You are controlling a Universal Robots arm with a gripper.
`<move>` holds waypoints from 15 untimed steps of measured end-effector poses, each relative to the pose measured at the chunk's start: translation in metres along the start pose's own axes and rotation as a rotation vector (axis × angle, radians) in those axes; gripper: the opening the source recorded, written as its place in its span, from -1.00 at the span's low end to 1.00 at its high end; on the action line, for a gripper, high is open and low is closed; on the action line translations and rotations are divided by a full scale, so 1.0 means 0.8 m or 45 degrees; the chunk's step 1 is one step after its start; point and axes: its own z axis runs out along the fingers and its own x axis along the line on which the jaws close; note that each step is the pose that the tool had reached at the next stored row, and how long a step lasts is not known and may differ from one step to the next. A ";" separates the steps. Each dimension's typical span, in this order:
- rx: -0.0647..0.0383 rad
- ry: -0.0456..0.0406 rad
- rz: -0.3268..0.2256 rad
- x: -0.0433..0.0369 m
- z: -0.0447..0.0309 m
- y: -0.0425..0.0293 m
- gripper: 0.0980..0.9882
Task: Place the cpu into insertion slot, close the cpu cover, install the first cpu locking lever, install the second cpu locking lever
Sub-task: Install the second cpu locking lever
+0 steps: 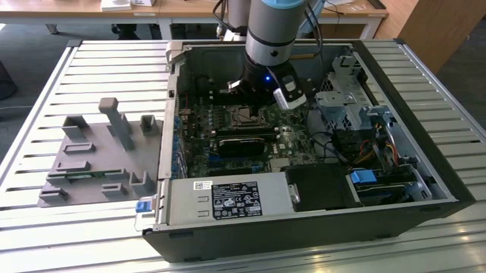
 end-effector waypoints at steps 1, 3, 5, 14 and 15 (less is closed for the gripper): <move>0.000 0.000 0.000 0.001 0.0000 -0.0008 -0.98; 0.000 0.000 0.000 0.003 -0.0001 -0.0035 -0.98; 0.000 0.000 0.000 0.003 -0.0002 -0.0066 -0.98; 0.000 0.000 0.000 0.024 0.0020 -0.0127 -0.98; 0.000 0.000 0.000 0.025 0.0031 -0.0129 -0.98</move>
